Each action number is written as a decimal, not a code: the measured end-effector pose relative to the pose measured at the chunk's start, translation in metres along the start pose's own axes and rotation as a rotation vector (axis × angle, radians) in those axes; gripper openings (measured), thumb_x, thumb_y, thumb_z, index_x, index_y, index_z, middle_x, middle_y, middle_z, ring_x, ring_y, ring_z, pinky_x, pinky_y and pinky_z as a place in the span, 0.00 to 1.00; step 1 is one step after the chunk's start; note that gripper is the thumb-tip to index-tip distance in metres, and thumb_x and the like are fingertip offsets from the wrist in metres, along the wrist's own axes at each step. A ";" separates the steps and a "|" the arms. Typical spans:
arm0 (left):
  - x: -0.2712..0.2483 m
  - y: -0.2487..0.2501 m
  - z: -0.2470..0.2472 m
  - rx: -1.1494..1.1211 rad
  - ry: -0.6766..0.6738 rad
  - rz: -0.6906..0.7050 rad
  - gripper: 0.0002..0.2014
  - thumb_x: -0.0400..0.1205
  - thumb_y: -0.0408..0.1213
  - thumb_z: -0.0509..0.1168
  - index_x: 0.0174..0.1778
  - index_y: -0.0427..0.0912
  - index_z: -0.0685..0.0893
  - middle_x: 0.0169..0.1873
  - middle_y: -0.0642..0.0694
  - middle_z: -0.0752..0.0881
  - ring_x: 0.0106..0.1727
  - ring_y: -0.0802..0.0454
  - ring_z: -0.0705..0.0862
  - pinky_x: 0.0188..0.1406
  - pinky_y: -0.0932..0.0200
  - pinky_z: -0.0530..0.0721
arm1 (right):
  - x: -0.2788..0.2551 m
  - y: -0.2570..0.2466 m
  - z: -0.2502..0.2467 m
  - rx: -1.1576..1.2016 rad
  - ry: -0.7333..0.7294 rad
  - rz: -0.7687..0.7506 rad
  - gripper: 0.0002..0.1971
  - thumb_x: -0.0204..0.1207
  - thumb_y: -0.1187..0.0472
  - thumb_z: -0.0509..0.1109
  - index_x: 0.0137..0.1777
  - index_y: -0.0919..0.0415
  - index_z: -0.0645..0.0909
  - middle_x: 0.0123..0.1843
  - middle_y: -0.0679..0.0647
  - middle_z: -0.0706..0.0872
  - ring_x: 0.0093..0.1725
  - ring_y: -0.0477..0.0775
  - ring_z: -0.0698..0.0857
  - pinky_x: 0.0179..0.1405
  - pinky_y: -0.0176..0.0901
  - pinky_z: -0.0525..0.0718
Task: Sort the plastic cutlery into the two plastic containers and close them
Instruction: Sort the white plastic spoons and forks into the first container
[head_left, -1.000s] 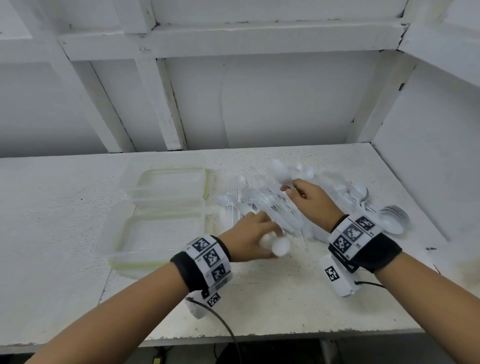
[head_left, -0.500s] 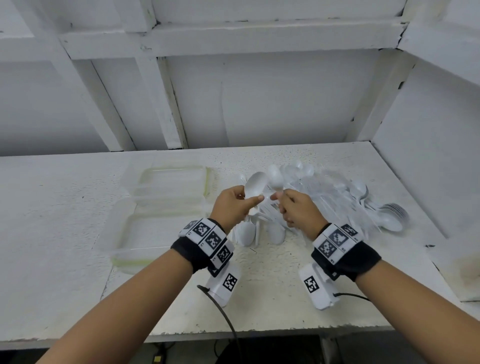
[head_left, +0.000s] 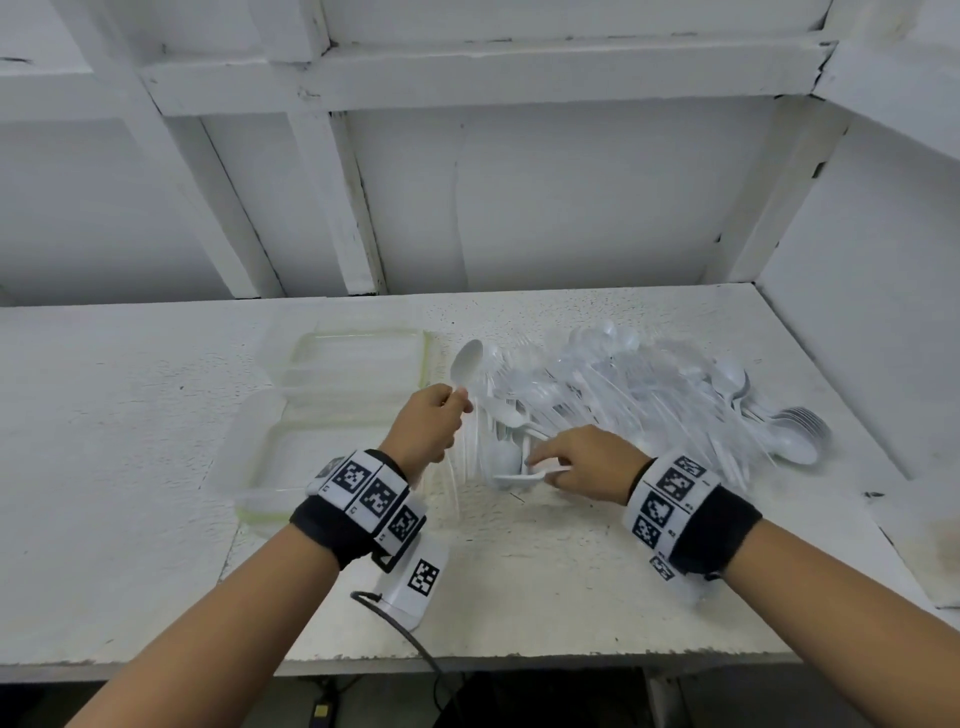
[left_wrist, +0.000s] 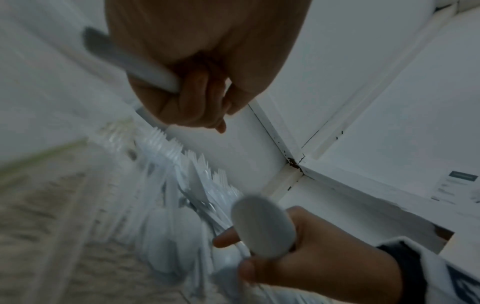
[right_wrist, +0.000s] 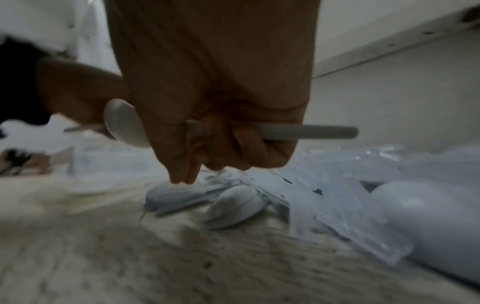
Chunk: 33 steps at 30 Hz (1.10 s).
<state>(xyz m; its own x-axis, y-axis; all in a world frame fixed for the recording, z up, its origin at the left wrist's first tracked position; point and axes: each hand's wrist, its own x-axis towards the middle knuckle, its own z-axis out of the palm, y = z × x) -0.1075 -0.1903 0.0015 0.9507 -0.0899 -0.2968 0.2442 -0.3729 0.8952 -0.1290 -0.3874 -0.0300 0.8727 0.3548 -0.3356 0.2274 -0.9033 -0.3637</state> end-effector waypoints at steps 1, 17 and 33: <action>-0.001 0.000 -0.004 0.013 -0.016 -0.010 0.12 0.87 0.38 0.53 0.42 0.39 0.77 0.27 0.48 0.67 0.24 0.55 0.62 0.21 0.63 0.59 | 0.000 -0.001 -0.001 -0.142 0.006 -0.034 0.18 0.80 0.59 0.62 0.69 0.46 0.77 0.59 0.52 0.81 0.51 0.53 0.81 0.43 0.40 0.77; -0.006 0.007 -0.004 0.039 -0.120 0.001 0.08 0.86 0.37 0.56 0.42 0.39 0.74 0.26 0.47 0.68 0.24 0.54 0.64 0.20 0.65 0.61 | -0.007 -0.012 0.001 -0.186 -0.014 -0.077 0.17 0.77 0.55 0.62 0.65 0.52 0.75 0.59 0.47 0.83 0.55 0.51 0.82 0.48 0.40 0.78; 0.022 0.008 0.034 0.122 -0.122 -0.014 0.15 0.82 0.31 0.56 0.30 0.42 0.63 0.26 0.46 0.64 0.25 0.52 0.62 0.19 0.64 0.59 | -0.025 0.008 -0.020 0.376 -0.139 0.413 0.07 0.81 0.68 0.56 0.53 0.67 0.75 0.44 0.61 0.86 0.33 0.50 0.79 0.28 0.34 0.76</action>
<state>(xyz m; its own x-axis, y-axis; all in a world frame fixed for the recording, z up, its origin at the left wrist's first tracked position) -0.0909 -0.2262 -0.0094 0.9155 -0.1922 -0.3534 0.2249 -0.4838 0.8458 -0.1399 -0.4086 -0.0070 0.7856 0.0417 -0.6173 -0.3121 -0.8348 -0.4536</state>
